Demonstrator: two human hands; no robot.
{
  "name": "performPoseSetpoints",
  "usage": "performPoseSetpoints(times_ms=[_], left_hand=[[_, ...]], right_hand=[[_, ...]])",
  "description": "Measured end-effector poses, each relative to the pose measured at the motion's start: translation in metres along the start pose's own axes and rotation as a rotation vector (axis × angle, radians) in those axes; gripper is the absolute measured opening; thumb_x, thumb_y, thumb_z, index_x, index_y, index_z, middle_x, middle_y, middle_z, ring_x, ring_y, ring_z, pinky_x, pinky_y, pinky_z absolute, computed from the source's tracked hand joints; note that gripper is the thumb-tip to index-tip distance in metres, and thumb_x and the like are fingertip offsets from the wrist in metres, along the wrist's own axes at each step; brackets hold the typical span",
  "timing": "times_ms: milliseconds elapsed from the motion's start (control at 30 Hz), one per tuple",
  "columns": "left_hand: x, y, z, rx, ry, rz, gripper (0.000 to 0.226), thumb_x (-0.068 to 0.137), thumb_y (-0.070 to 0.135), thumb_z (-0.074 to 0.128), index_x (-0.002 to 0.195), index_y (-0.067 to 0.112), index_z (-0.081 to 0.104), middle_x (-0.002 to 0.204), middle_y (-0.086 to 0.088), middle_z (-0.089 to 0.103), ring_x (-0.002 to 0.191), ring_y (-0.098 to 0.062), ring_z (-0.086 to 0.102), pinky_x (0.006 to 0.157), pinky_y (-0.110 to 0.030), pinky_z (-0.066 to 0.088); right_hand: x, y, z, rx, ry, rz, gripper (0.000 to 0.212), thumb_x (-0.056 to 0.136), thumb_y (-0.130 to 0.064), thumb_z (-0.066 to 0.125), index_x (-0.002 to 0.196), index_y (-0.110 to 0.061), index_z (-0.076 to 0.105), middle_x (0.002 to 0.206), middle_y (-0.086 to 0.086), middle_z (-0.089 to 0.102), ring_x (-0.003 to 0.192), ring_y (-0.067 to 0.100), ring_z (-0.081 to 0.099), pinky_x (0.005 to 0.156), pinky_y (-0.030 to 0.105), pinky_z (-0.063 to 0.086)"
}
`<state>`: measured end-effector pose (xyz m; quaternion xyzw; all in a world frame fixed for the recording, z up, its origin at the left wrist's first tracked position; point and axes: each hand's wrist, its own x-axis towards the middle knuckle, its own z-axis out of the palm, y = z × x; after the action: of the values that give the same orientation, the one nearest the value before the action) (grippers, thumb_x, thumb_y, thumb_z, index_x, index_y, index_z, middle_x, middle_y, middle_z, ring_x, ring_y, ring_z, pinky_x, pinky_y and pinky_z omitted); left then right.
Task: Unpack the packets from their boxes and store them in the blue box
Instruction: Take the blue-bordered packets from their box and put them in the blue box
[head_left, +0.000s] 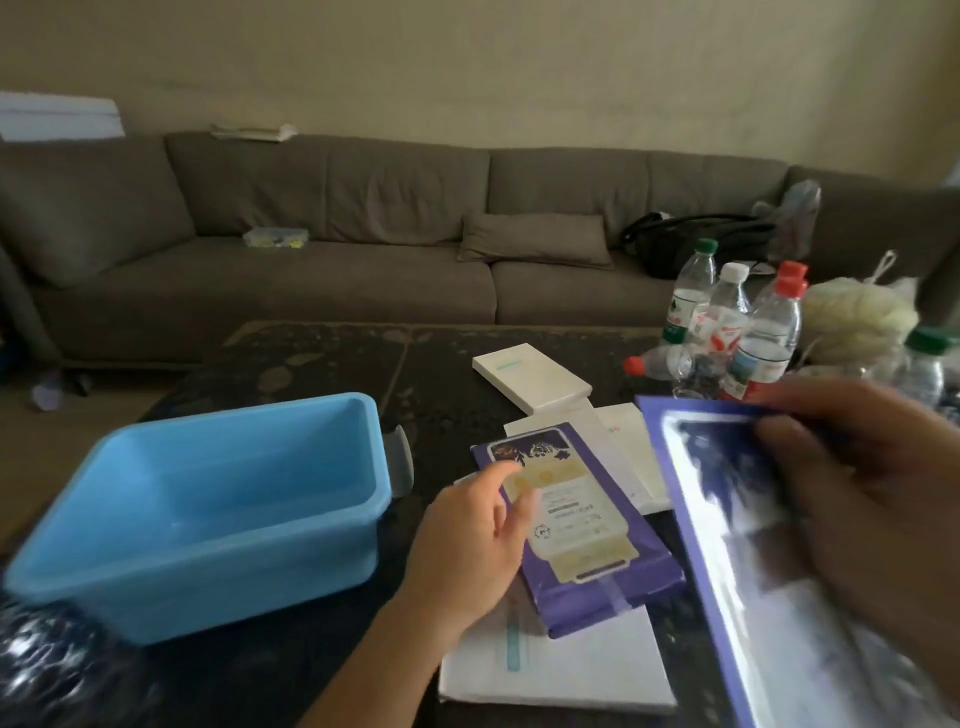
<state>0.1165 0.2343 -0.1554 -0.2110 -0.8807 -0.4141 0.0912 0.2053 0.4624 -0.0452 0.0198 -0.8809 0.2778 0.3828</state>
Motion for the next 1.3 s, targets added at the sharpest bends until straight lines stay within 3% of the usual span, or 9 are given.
performPoseSetpoints(times_ms=[167,300,433,600,767,900,1033,1167,1300], left_hand=[[-0.018,0.024,-0.049,-1.283,-0.363,-0.199,0.073,0.083,0.073,0.039,0.126,0.021,0.066,0.13,-0.015,0.065,0.124,-0.037,0.058,0.106,-0.06,0.041],[-0.03,0.024,-0.074,-1.113,-0.216,-0.24,0.022,0.089,0.037,0.065,0.104,0.024,0.075,0.114,-0.014,0.072,0.109,-0.03,0.068,0.094,-0.048,0.054],[-0.034,0.032,-0.098,-1.203,0.132,-0.321,0.017,0.087,0.017,0.061,0.096,0.016,0.076,0.106,-0.015,0.075,0.102,-0.032,0.071,0.093,-0.053,0.053],[-0.033,0.03,-0.132,-1.176,0.384,-0.357,0.017,0.093,0.022,0.063,0.109,0.02,0.067,0.099,-0.002,0.077,0.089,-0.021,0.075,0.079,-0.045,0.06],[-0.039,0.008,-0.18,-1.365,0.514,-0.286,0.038,0.074,0.021,0.068,0.11,0.01,0.071,0.105,-0.012,0.075,0.092,-0.024,0.073,0.078,-0.037,0.058],[-0.056,-0.03,-0.213,-1.435,0.24,-0.212,0.048,0.07,0.049,0.073,0.101,0.013,0.076,0.098,-0.014,0.074,0.078,-0.024,0.072,0.067,-0.034,0.058],[-0.064,-0.04,-0.223,-1.04,0.266,-0.247,0.051,0.081,0.052,0.063,0.118,0.016,0.068,0.108,-0.012,0.073,0.095,-0.023,0.072,0.082,-0.041,0.056],[-0.063,-0.022,-0.229,-0.64,0.093,-0.164,0.039,0.086,0.039,0.069,0.12,0.021,0.065,0.112,-0.001,0.074,0.105,-0.015,0.07,0.089,-0.032,0.056],[-0.058,-0.026,-0.22,-0.638,0.123,-0.201,0.029,0.084,0.025,0.073,0.112,0.02,0.07,0.109,-0.003,0.075,0.105,-0.022,0.07,0.095,-0.051,0.053]], right_hand=[[0.039,-0.056,0.035,0.237,-0.347,0.045,0.03,0.087,-0.014,0.069,0.076,-0.041,0.071,0.078,-0.025,0.071,0.072,-0.006,0.067,0.064,0.013,0.051],[0.045,-0.078,0.068,0.308,-0.359,0.102,0.01,0.087,-0.028,0.069,0.088,-0.038,0.066,0.085,-0.015,0.072,0.079,-0.001,0.069,0.061,0.013,0.052],[0.028,-0.086,0.082,0.722,-0.589,0.441,0.059,0.071,-0.057,0.062,0.125,-0.034,0.055,0.108,-0.001,0.073,0.093,0.019,0.073,0.079,0.046,0.06],[0.011,-0.101,0.092,0.753,-1.104,0.478,0.039,0.079,-0.021,0.066,0.116,-0.011,0.061,0.101,0.013,0.075,0.09,0.033,0.073,0.07,0.038,0.058],[0.015,-0.123,0.108,0.874,-0.767,0.566,0.011,0.087,-0.01,0.062,0.091,0.0,0.066,0.085,0.016,0.075,0.072,0.024,0.073,0.066,0.04,0.058],[0.028,-0.143,0.115,1.03,-0.498,0.599,0.02,0.1,-0.023,0.049,0.097,-0.01,0.064,0.09,0.007,0.074,0.075,0.021,0.073,0.053,0.03,0.056],[0.055,-0.161,0.123,0.758,-0.421,0.18,0.008,0.093,-0.021,0.06,0.092,-0.017,0.068,0.072,-0.004,0.073,0.066,0.012,0.068,0.059,0.027,0.053],[0.078,-0.205,0.124,0.349,-0.713,-0.324,0.014,0.088,-0.021,0.068,0.083,-0.034,0.066,0.081,-0.022,0.072,0.072,-0.006,0.068,0.063,0.01,0.051],[0.078,-0.233,0.142,0.426,-0.525,-0.312,0.018,0.084,-0.028,0.073,0.1,-0.03,0.066,0.081,-0.014,0.072,0.075,-0.007,0.067,0.064,0.012,0.055]])
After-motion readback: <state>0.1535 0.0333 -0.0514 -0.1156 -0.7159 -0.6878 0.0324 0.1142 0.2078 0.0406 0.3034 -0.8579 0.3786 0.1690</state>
